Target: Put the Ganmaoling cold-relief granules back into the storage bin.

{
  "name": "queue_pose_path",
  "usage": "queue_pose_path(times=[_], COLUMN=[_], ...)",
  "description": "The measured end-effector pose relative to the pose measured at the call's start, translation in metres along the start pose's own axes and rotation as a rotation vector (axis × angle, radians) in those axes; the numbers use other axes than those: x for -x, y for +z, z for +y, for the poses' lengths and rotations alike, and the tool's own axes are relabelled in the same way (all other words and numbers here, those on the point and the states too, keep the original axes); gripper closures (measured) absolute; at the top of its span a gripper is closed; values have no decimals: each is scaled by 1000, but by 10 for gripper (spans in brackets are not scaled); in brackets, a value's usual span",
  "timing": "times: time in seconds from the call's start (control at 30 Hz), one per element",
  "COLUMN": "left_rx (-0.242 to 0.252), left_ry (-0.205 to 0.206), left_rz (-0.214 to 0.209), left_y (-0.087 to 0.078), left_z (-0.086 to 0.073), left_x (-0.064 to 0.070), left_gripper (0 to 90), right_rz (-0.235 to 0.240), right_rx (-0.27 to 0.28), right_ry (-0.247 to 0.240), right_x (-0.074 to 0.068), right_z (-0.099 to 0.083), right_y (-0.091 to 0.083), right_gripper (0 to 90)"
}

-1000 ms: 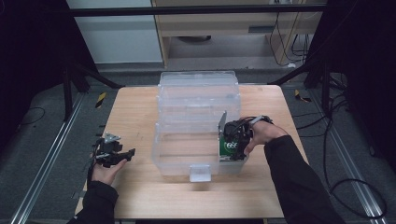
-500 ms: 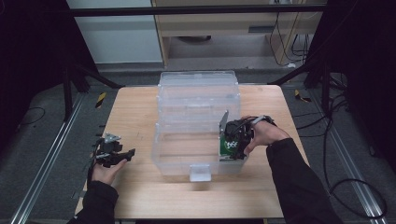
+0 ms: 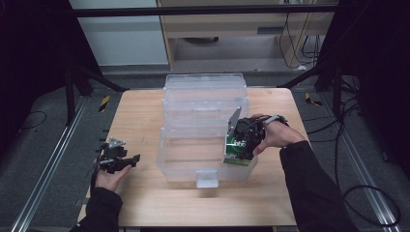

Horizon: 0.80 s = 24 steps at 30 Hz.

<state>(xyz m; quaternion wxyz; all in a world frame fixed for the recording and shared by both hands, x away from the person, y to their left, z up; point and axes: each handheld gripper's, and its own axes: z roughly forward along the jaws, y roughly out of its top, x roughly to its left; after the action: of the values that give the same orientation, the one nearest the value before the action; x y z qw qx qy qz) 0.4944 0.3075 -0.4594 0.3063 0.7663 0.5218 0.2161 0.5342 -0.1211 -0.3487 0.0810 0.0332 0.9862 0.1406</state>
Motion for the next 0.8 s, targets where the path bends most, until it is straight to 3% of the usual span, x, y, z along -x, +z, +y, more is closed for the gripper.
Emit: queue_pose_path(times=[0.27,0.63,0.8], left_rx=[1,-4,-4], left_ry=[-2,4,4], left_rz=[1,0,0], left_y=[0,1,1], left_z=[0,0,0], left_x=[-1,0,0], left_gripper=[400,399,400], right_rz=[30,23,6], right_rx=[-52,-64,-46], right_ry=[-101,-110,-118], right_x=[0,0,1], right_z=[2,2,5], right_y=[21,17,1], right_gripper=[177,177,177])
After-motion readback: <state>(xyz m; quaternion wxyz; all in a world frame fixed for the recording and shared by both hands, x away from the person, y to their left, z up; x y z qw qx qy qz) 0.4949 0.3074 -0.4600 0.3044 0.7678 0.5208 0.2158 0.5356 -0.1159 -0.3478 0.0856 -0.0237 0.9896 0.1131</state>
